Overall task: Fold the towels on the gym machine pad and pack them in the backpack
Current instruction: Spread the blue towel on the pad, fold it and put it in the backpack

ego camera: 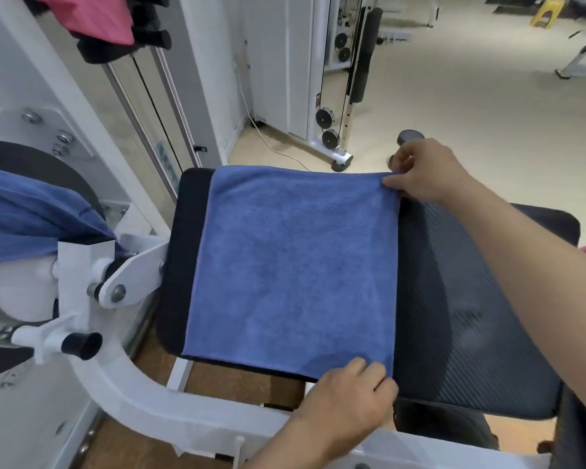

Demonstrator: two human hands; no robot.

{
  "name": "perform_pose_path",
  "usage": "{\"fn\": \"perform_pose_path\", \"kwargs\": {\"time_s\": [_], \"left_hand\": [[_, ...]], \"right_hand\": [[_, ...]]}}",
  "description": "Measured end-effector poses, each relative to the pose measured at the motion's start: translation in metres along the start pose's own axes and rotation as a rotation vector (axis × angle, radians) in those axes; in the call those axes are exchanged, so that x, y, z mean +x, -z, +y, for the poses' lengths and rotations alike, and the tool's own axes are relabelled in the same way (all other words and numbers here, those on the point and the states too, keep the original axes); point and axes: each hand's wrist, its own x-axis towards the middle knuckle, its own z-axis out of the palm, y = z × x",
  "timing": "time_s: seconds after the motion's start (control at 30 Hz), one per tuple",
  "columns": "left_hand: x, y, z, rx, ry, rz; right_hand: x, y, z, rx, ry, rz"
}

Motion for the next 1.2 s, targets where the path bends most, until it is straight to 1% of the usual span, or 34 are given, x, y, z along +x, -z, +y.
{"fn": "perform_pose_path", "kwargs": {"time_s": [0.03,0.1,0.2,0.27,0.33,0.4,0.47,0.5,0.53,0.6,0.67,0.73,0.9,1.03,1.1,1.2], "left_hand": [[0.007,0.0,0.008,-0.018,0.0,-0.018],[0.02,-0.001,0.023,-0.065,-0.015,0.003],[0.034,0.001,0.035,-0.269,0.013,0.017],[0.03,0.003,0.024,-0.37,0.131,0.201],[0.014,0.01,-0.007,-0.425,0.302,0.394],[-0.013,0.02,-0.045,-0.399,0.572,0.499],[-0.038,0.028,-0.077,-0.373,0.89,0.515],[-0.047,0.03,-0.087,-0.396,1.009,0.499],[-0.053,0.03,-0.093,-0.446,1.096,0.476],[-0.058,0.029,-0.094,-0.551,1.176,0.412],[-0.061,0.028,-0.093,-0.642,1.217,0.422],[-0.062,0.028,-0.09,-0.715,1.232,0.46],[-0.064,0.034,-0.09,-0.969,1.13,0.559],[-0.068,0.035,-0.096,-0.973,1.028,0.506],[-0.071,0.036,-0.098,-0.927,0.998,0.474],[-0.073,0.031,-0.101,-0.831,0.976,0.439]], "right_hand": [[-0.003,0.001,0.005,-0.081,0.02,0.049],[-0.01,0.001,0.017,-0.196,0.033,0.121],[-0.018,0.0,0.031,-0.37,0.013,0.165],[-0.022,-0.002,0.028,-0.461,0.014,0.184],[-0.026,-0.008,0.013,-0.404,0.083,0.202],[-0.03,-0.022,-0.013,-0.26,0.215,0.15],[-0.032,-0.045,-0.045,-0.148,0.324,0.044],[-0.033,-0.057,-0.06,-0.117,0.366,-0.009],[-0.032,-0.07,-0.075,-0.109,0.402,-0.063],[-0.029,-0.094,-0.1,-0.187,0.444,-0.173],[-0.024,-0.11,-0.116,-0.337,0.445,-0.248],[-0.018,-0.118,-0.125,-0.441,0.466,-0.267],[-0.013,-0.121,-0.132,-0.652,0.763,-0.245],[-0.004,-0.115,-0.133,-0.732,0.904,-0.208],[0.001,-0.112,-0.134,-0.735,0.998,-0.212],[0.002,-0.111,-0.138,-0.692,1.085,-0.335]]}}
